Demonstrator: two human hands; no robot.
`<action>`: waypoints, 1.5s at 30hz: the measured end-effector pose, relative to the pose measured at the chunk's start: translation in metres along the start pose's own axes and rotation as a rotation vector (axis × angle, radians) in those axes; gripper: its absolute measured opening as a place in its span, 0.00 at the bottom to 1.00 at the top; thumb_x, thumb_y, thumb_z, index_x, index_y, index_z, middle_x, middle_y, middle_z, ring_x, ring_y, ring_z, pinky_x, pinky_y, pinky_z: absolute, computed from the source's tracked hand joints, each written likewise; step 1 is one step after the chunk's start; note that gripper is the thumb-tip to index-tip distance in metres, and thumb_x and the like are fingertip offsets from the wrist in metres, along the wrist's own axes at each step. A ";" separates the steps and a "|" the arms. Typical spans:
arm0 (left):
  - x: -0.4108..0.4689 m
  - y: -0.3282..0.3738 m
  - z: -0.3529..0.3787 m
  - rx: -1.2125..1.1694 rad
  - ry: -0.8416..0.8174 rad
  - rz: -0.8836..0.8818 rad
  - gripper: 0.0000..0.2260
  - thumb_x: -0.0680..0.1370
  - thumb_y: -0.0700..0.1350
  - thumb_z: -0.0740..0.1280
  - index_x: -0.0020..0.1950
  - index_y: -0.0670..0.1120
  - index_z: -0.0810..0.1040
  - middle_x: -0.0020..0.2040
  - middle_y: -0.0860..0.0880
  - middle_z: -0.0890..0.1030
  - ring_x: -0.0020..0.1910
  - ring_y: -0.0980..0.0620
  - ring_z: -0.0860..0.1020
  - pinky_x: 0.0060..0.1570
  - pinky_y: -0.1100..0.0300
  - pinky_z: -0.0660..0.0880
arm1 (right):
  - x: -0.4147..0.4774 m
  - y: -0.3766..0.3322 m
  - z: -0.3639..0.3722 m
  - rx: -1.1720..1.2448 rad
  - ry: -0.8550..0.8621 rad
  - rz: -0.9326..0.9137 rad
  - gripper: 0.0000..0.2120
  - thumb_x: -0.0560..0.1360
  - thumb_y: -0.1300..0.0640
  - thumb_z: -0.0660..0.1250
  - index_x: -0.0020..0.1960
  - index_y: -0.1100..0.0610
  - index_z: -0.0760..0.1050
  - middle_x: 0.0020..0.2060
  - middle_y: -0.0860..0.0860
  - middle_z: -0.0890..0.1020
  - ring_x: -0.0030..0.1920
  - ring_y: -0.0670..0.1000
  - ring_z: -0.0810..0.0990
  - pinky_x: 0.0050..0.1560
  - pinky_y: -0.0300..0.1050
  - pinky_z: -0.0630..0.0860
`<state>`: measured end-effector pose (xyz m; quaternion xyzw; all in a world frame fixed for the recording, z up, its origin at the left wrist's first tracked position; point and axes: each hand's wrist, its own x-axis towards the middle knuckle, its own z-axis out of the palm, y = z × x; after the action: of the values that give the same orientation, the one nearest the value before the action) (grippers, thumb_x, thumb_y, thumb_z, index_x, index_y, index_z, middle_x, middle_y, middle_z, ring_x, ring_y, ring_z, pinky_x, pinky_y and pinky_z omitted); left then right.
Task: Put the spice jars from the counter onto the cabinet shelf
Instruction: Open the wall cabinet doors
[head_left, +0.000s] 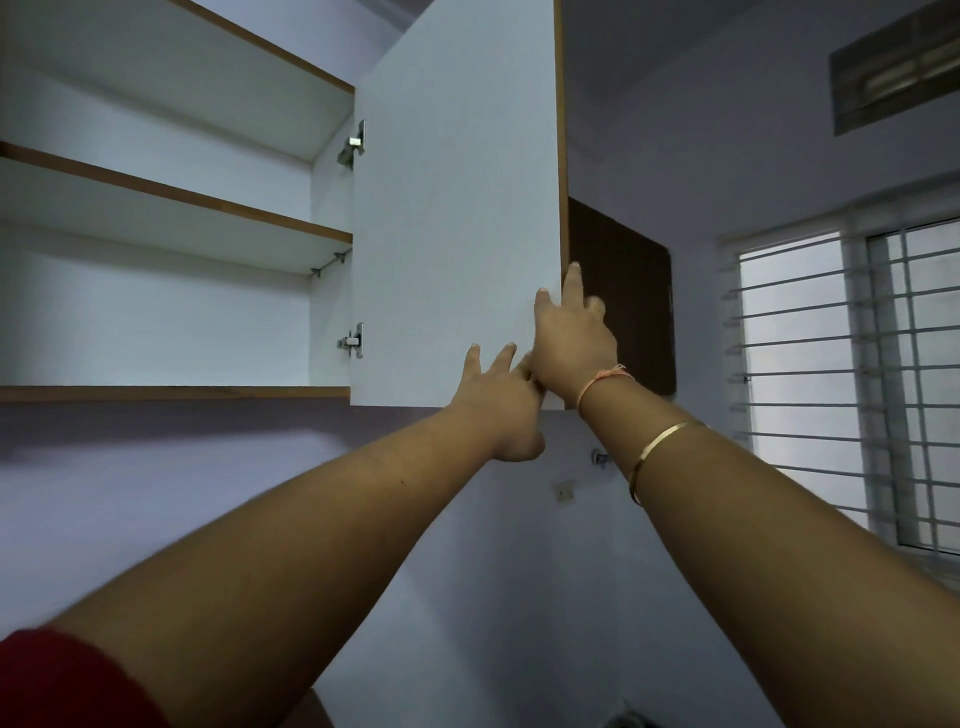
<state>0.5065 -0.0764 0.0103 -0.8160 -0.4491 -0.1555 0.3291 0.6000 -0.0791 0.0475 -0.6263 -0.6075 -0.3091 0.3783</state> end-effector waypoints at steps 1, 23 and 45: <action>-0.004 -0.003 -0.002 -0.002 0.011 -0.018 0.30 0.76 0.53 0.63 0.75 0.46 0.59 0.77 0.46 0.56 0.77 0.44 0.48 0.72 0.38 0.42 | -0.001 -0.008 -0.003 0.000 0.043 -0.018 0.27 0.75 0.59 0.67 0.71 0.60 0.63 0.77 0.61 0.48 0.70 0.64 0.63 0.59 0.50 0.74; -0.173 -0.241 -0.035 0.279 0.024 -0.554 0.41 0.75 0.54 0.64 0.77 0.42 0.41 0.77 0.39 0.44 0.76 0.39 0.42 0.73 0.43 0.43 | -0.016 -0.274 -0.007 0.464 -0.078 -0.243 0.22 0.77 0.60 0.56 0.69 0.62 0.66 0.74 0.62 0.58 0.76 0.63 0.50 0.74 0.57 0.56; -0.269 -0.404 -0.016 0.353 0.063 -0.754 0.49 0.71 0.55 0.72 0.77 0.43 0.39 0.77 0.38 0.41 0.76 0.38 0.42 0.74 0.45 0.48 | -0.005 -0.472 0.066 0.907 -0.281 -0.343 0.22 0.77 0.59 0.57 0.70 0.61 0.63 0.69 0.61 0.64 0.69 0.63 0.63 0.64 0.54 0.66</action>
<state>0.0220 -0.1033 0.0350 -0.5201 -0.7259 -0.2108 0.3977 0.1250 -0.0372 0.0553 -0.3256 -0.8199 0.0153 0.4707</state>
